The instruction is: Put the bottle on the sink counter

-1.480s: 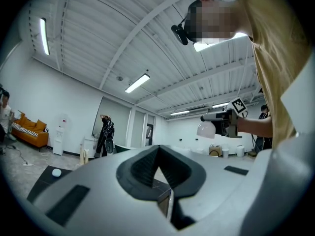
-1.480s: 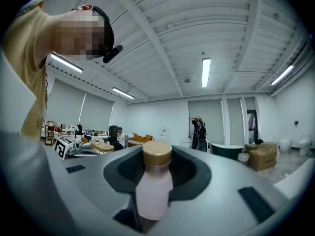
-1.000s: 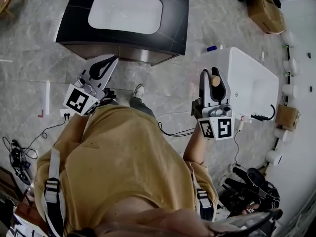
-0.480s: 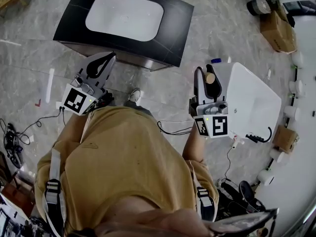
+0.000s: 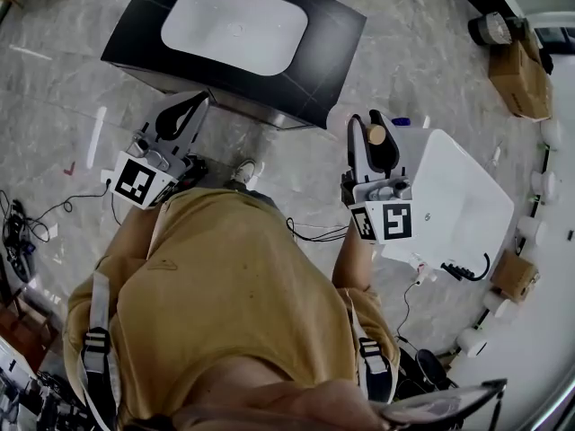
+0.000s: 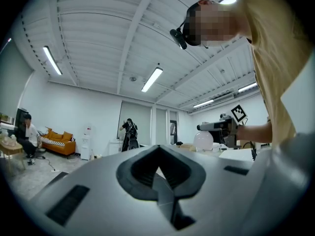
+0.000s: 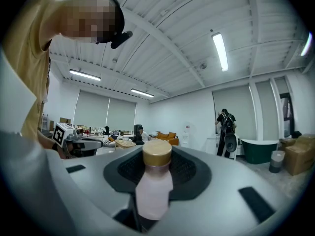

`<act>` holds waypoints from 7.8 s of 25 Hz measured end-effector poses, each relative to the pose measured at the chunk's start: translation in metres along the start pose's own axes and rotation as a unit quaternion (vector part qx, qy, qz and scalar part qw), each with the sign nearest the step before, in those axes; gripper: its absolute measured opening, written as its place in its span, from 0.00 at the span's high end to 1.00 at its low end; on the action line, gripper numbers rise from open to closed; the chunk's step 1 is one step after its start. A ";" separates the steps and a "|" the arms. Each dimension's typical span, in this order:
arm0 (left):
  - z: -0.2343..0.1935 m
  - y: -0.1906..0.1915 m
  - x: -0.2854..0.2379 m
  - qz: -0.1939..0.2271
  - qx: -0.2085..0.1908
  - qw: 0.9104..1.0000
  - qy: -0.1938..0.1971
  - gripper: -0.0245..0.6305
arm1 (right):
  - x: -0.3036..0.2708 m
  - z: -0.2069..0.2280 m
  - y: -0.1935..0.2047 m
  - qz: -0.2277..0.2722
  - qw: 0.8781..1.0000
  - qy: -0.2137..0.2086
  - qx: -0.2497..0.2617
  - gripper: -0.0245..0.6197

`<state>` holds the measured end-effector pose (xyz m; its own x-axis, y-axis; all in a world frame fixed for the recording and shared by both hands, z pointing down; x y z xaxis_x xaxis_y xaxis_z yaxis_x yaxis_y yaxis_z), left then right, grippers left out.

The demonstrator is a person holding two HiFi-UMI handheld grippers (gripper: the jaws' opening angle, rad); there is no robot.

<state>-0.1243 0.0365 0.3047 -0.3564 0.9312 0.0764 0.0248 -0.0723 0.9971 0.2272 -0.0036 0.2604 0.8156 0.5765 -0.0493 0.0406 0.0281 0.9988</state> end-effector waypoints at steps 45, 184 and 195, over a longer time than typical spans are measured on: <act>-0.002 0.005 -0.029 -0.041 -0.012 0.999 -0.018 0.96 | -0.073 0.059 0.091 -0.057 0.998 0.021 -0.012 0.78; 0.000 0.048 -0.064 -0.102 -0.022 0.994 -0.045 0.96 | -0.143 0.117 0.239 -0.130 0.989 0.022 -0.066 0.78; 0.001 0.046 -0.065 -0.105 -0.024 0.993 -0.047 0.96 | -0.143 0.122 0.240 -0.127 0.989 0.027 -0.071 0.78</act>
<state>-0.0986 -0.0273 0.3454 -0.2594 0.9569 -0.1305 -0.0865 0.1116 0.9900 0.1911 -0.1787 0.5075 0.7574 0.5788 -0.3022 0.1557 0.2894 0.9445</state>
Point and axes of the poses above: the fingertips, and each gripper's own axes: x backward along the fingers, z to its right, y out of its underside, the point moved 10 cm from there along x, backward along the fingers, and after that the axes turned 15 degrees about -y, right-handed, at the moved point
